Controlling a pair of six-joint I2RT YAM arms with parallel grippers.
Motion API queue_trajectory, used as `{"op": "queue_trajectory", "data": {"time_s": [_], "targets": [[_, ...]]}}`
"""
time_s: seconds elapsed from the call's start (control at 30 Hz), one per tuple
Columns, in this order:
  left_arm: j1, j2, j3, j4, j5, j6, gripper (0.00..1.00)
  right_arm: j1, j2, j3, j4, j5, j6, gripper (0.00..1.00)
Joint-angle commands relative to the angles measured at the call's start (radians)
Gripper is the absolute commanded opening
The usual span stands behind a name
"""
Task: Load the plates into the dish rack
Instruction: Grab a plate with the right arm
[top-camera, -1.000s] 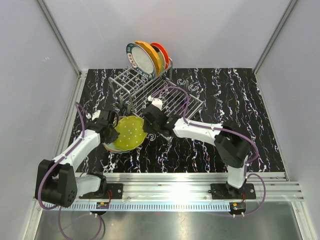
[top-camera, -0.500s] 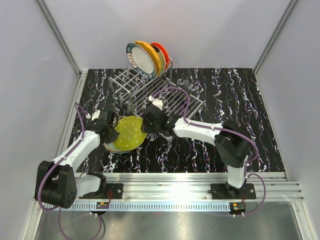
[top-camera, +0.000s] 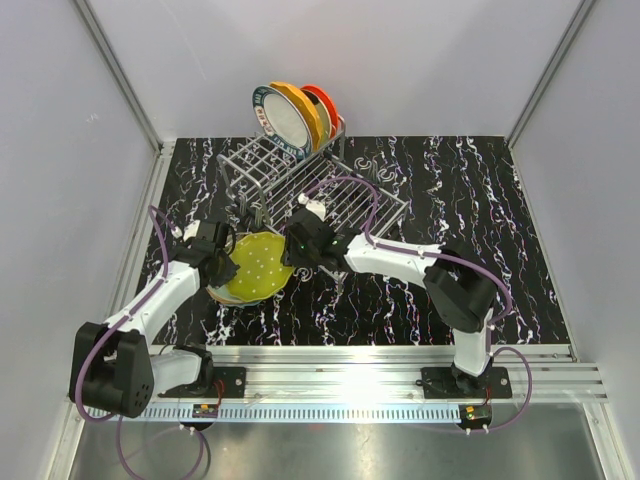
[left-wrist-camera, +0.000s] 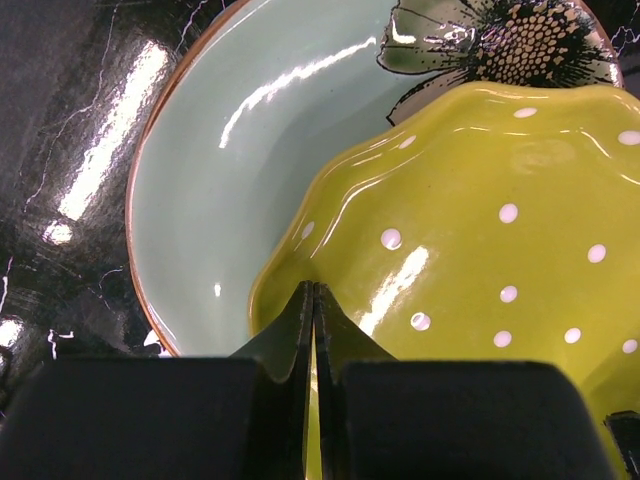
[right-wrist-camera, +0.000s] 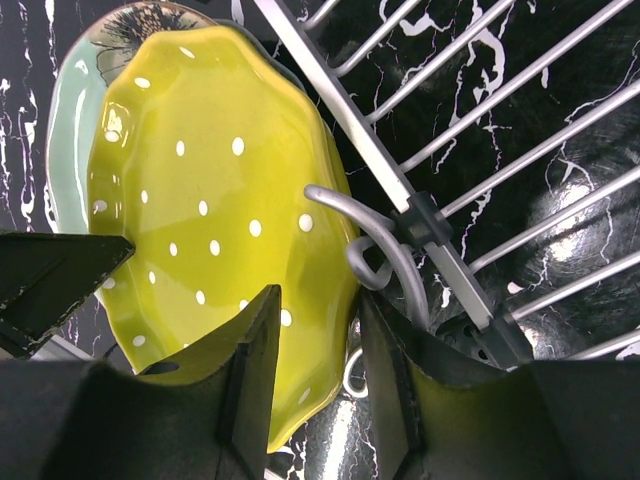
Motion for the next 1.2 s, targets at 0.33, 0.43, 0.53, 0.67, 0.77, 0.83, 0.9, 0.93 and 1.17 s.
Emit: {"op": "queue_trajectory", "data": {"time_s": [0.33, 0.43, 0.53, 0.67, 0.77, 0.83, 0.9, 0.93, 1.17], "targets": [[0.0, 0.001, -0.033, 0.028, 0.056, -0.003, 0.0, 0.009, 0.072, 0.045, 0.06, -0.123, 0.049, 0.46], [0.0, 0.001, -0.038, 0.032, 0.059, 0.0, 0.0, 0.009, 0.08, 0.045, 0.082, -0.134, 0.057, 0.47], [0.0, 0.003, -0.044, 0.038, 0.065, -0.002, 0.0, 0.009, 0.088, 0.042, 0.105, -0.169, 0.068, 0.48], [0.0, 0.003, -0.05, 0.043, 0.071, -0.003, 0.0, 0.009, 0.098, 0.043, 0.125, -0.19, 0.078, 0.49], [0.0, 0.0, -0.052, 0.046, 0.073, -0.002, 0.0, 0.01, 0.109, 0.043, 0.142, -0.21, 0.094, 0.49], [0.0, 0.001, -0.055, 0.049, 0.073, -0.002, 0.0, 0.009, 0.114, 0.04, 0.158, -0.226, 0.103, 0.5], [0.0, 0.001, -0.056, 0.049, 0.076, 0.0, 0.0, 0.007, 0.12, 0.037, 0.171, -0.236, 0.115, 0.5], [0.0, 0.001, -0.056, 0.051, 0.076, 0.0, 0.0, 0.007, 0.123, 0.037, 0.172, -0.238, 0.117, 0.49], [0.0, 0.001, -0.058, 0.055, 0.086, 0.003, 0.0, 0.009, 0.118, 0.024, 0.197, -0.232, 0.14, 0.26]]}}
